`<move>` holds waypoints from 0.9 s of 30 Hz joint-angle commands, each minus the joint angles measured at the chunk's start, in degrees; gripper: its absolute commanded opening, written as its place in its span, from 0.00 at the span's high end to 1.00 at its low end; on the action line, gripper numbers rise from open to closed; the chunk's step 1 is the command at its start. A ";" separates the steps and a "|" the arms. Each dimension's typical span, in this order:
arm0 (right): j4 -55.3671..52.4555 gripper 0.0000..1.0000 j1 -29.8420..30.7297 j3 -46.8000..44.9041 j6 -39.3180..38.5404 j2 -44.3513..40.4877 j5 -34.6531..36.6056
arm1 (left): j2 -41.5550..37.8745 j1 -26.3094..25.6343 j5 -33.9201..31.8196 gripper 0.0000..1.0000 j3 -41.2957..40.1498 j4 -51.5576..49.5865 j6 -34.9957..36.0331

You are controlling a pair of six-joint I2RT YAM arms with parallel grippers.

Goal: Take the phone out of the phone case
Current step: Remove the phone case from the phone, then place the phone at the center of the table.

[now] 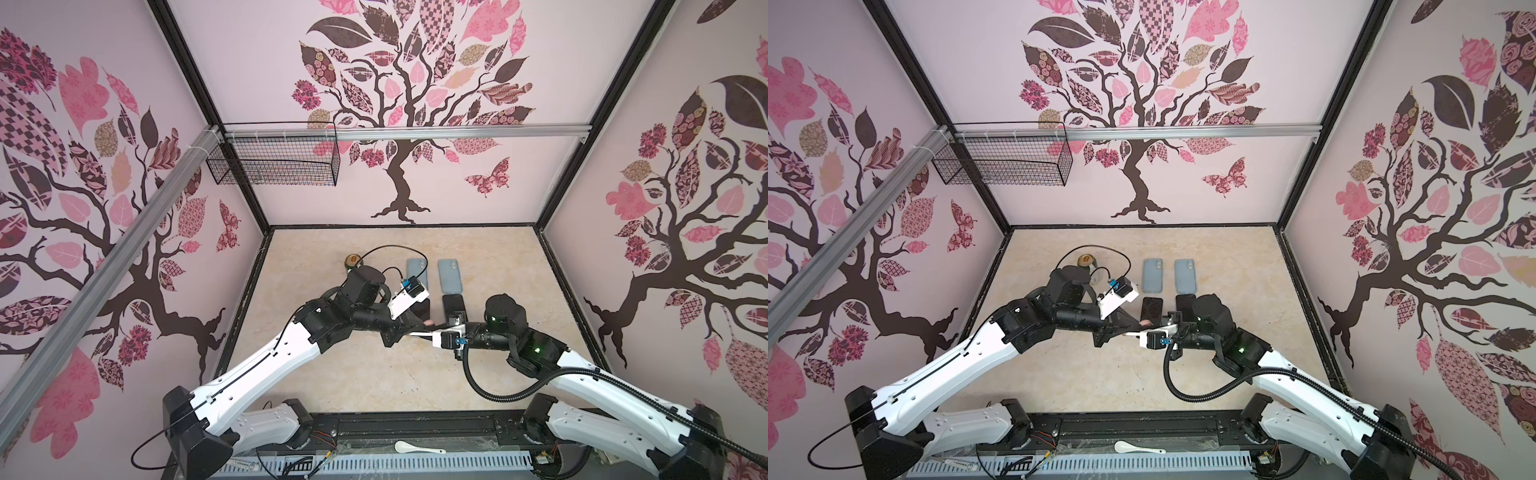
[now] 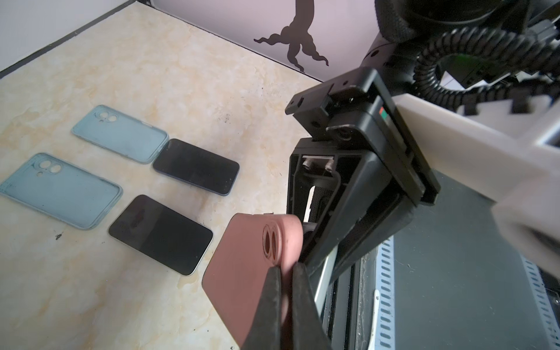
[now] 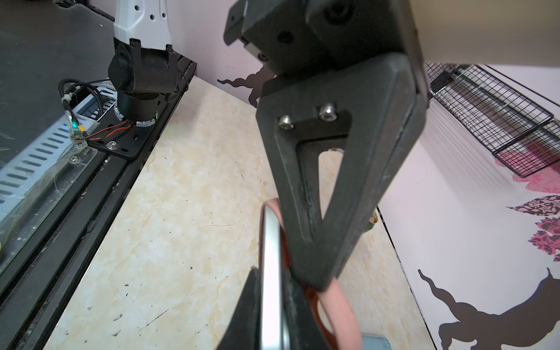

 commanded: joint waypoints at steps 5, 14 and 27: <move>-0.65 1.00 1.99 2.53 -2.45 -0.98 -3.45 | -2.44 1.71 -13.61 1.00 1.08 -1.89 -0.38; -2.64 1.00 3.64 1.87 -2.68 -1.05 -2.86 | -2.24 6.52 -12.96 1.00 2.03 -2.48 -1.42; -2.61 1.00 3.57 7.01 36.00 7.38 8.20 | -12.25 12.65 -17.13 1.00 -2.97 -4.98 -2.82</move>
